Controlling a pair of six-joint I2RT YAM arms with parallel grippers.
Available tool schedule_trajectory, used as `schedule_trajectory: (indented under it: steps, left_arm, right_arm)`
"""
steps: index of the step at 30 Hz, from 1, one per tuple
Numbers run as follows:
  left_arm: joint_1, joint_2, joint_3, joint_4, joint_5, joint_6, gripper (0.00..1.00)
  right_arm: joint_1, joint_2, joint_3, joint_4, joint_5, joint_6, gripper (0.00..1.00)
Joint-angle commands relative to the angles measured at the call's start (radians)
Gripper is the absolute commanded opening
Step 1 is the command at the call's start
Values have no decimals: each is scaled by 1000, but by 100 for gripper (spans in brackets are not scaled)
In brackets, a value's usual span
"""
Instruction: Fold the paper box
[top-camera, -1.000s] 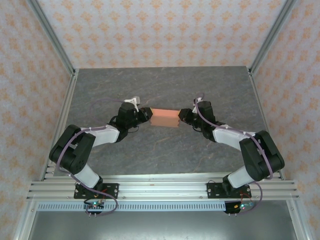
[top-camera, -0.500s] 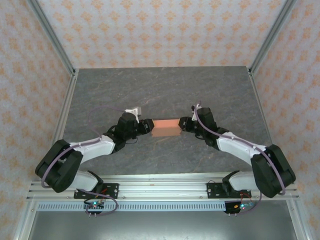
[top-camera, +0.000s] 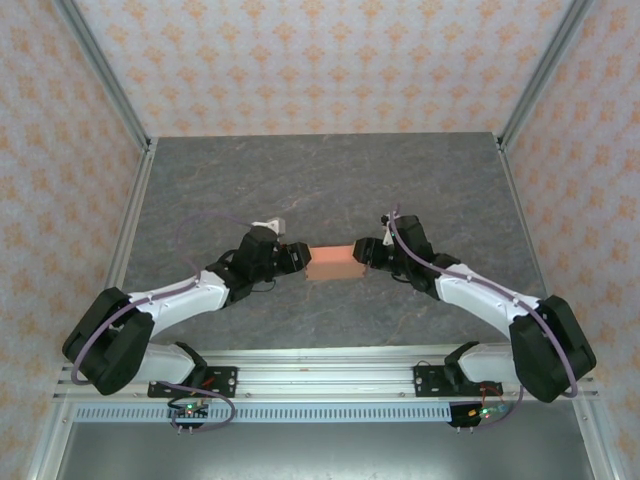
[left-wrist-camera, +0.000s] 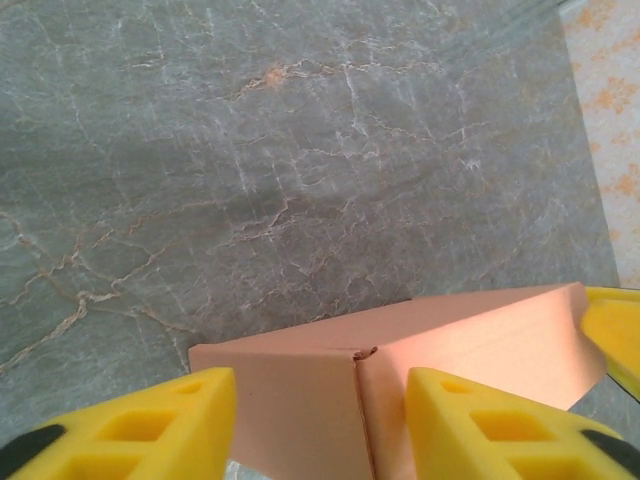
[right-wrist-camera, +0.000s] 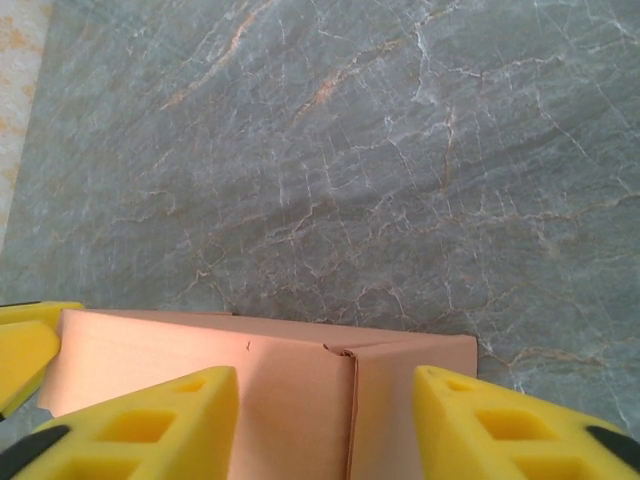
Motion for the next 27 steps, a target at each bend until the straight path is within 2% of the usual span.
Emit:
schedule_trajectory:
  steps: [1, 9, 16, 21, 27]
  left_arm:
    - [-9, -18, 24, -114, -31, 11, 54]
    - [-3, -68, -11, -85, -1, -16, 71]
    - [-1, -60, -31, -30, 66, -55, 77]
    - [-2, 15, -8, 0, 138, -82, 72]
    - [-1, 32, 9, 0, 130, -76, 53]
  right_arm:
    - [-18, -17, 41, -87, -31, 0, 53]
    - [-69, -36, 44, -147, -104, -35, 62]
    - [-73, 30, 77, -149, -151, -81, 63]
    - [-74, 76, 94, -137, -185, -90, 61]
    - [-74, 78, 81, -72, -241, -68, 54]
